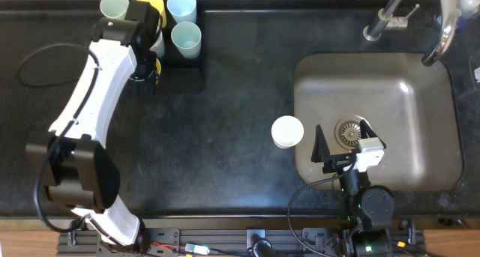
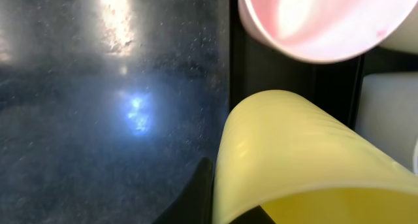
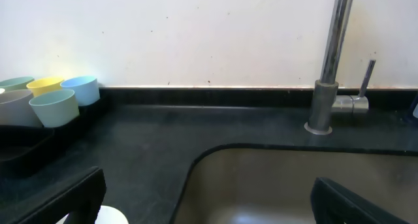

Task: Store Cups

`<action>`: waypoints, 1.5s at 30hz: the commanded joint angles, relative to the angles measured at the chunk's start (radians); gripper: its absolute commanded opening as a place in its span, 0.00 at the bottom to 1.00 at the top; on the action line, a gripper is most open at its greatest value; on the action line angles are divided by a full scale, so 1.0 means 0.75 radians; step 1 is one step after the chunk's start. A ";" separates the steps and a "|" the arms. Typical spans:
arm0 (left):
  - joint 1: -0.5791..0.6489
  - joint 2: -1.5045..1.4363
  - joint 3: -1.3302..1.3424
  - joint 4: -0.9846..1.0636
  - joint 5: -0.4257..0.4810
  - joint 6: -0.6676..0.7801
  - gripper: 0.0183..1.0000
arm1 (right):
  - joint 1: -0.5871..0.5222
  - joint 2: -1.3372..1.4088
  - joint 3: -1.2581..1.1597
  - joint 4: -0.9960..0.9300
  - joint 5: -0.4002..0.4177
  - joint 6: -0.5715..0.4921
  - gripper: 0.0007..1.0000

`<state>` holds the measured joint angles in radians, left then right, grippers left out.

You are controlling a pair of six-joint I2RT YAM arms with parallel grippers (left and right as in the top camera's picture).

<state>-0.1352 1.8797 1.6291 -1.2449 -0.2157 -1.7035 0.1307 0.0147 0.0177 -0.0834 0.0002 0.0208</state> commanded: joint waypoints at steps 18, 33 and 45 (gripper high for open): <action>0.015 0.083 -0.003 0.079 -0.034 -0.025 0.14 | -0.009 -0.013 -0.017 0.007 -0.001 -0.008 1.00; 0.000 -0.053 -0.003 0.079 -0.126 -0.007 0.52 | -0.009 -0.013 -0.017 0.007 0.000 -0.008 1.00; -0.050 -0.740 -0.101 0.809 -0.359 1.430 0.83 | -0.009 -0.013 -0.017 0.007 -0.001 -0.008 1.00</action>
<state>-0.1726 1.4200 1.6089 -0.7494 -0.4690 -1.1877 0.1307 0.0147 0.0177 -0.0834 0.0006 0.0212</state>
